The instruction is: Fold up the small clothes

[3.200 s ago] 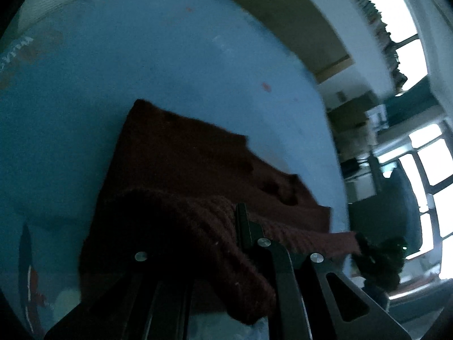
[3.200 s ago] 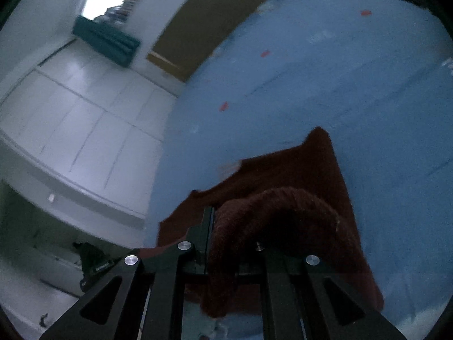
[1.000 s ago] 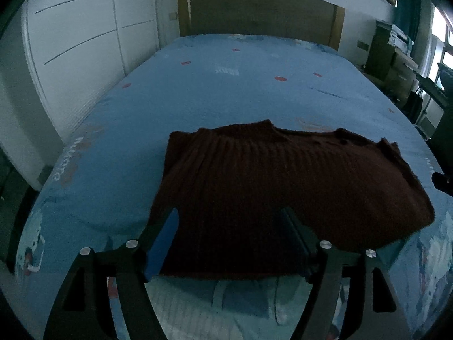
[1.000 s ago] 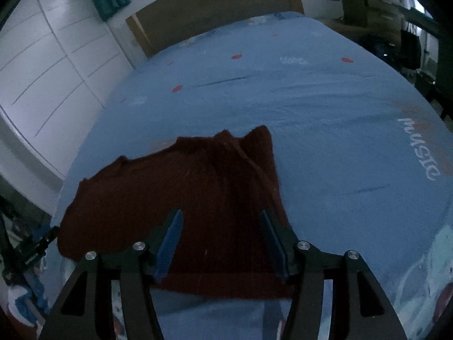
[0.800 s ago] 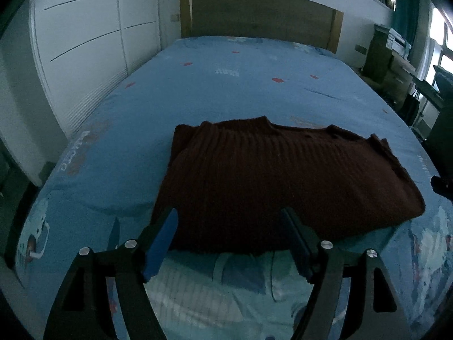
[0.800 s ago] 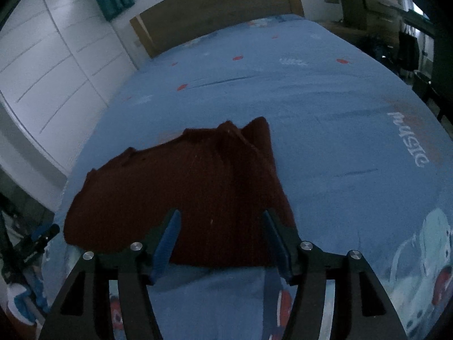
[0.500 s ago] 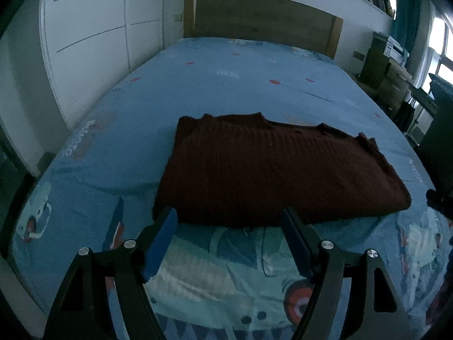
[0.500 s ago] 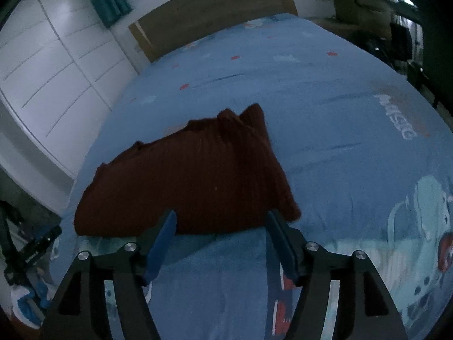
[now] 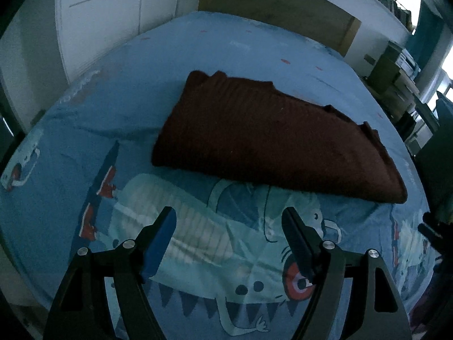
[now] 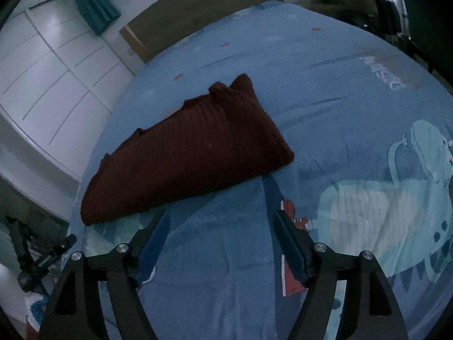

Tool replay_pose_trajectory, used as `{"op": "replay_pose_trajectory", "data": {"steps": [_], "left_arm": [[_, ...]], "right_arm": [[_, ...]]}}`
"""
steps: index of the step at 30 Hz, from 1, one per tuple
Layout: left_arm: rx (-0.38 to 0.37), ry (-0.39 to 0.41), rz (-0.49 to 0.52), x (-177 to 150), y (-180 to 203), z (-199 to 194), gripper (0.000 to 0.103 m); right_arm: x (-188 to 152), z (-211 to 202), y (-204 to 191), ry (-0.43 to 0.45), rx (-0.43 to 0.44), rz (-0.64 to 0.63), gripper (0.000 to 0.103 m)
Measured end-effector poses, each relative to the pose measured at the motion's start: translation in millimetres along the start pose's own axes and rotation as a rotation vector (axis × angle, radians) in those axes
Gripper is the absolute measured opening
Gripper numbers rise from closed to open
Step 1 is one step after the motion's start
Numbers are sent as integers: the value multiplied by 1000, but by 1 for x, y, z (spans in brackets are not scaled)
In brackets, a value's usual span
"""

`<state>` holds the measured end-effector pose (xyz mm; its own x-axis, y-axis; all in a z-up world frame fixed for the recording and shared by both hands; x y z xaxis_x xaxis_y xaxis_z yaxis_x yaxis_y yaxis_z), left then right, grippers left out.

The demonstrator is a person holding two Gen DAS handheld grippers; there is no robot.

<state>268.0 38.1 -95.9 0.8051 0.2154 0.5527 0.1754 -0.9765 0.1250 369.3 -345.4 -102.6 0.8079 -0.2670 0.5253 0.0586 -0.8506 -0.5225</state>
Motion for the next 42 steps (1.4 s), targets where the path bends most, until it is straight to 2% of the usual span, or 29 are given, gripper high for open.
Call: {"op": "replay_pose_trajectory", "data": {"steps": [11,17,24,30,42], "left_arm": [[-96,-99,-182,-18,-24,26,74],[-138,-106,-232,-14,-34,32,74],[-210,-125,-354,-9,-46,47,74],[-256,-127,-410,-6,-49,55,74],[-375,-78,-585,26,-62,77,74]], "right_arm": [[-13,24,11,-25,12,39,79],[-14,34,15,-26,25,52,80],[-15,41,17,-40,19,37,80],[-10,48,19,-44,16,27,80],[-7,52,28,-45,4,34,80]]}}
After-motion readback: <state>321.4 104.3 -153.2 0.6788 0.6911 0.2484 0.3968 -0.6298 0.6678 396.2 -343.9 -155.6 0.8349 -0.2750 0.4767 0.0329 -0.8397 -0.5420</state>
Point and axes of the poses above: each gripper's, at about its wrist camera, not at the fingertips, and z roughly the way its jaws point, y to its right, x to its top, the point moved 6 cm from there along z, roughly the way its jaws point, and after that the axes turned 7 degrees about x, right-handed, at the moved point
